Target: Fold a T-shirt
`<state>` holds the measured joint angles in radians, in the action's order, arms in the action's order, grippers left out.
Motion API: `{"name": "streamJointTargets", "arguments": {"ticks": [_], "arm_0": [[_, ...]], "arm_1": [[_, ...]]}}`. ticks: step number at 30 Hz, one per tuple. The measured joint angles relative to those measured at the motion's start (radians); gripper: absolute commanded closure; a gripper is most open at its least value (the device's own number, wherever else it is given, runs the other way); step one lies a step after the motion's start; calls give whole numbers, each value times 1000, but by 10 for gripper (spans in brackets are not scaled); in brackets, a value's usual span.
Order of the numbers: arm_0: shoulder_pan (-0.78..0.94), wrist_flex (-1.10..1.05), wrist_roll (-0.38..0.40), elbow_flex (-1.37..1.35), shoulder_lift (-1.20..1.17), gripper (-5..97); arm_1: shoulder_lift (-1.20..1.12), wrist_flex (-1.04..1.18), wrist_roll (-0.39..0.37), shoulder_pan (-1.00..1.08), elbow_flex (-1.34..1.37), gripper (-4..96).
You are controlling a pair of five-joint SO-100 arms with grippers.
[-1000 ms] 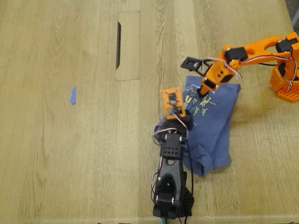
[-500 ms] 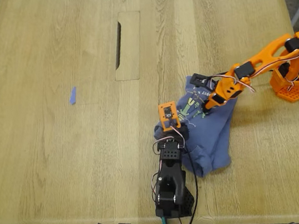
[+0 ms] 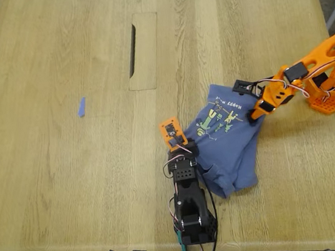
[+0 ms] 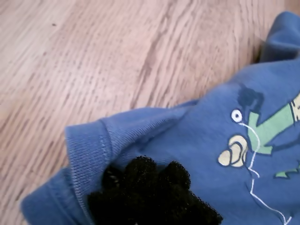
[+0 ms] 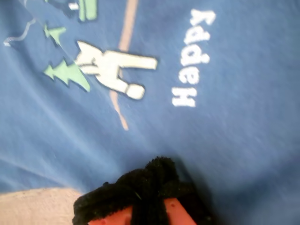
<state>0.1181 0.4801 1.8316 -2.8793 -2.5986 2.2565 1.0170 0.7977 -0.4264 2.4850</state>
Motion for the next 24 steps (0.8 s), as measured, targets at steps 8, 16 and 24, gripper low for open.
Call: {"name": "streamJointTargets", "arguments": {"ticks": [8,16,24], "arm_0": [[132,63,0,-2,-86,918],[262,232,-9,2,-238,918],[247,356,-12,89,-337,918]], "arm_1": [[204,167,0,87,94,913],[319,333,21,238,91,913],[417,426,26,302,89,913]]}}
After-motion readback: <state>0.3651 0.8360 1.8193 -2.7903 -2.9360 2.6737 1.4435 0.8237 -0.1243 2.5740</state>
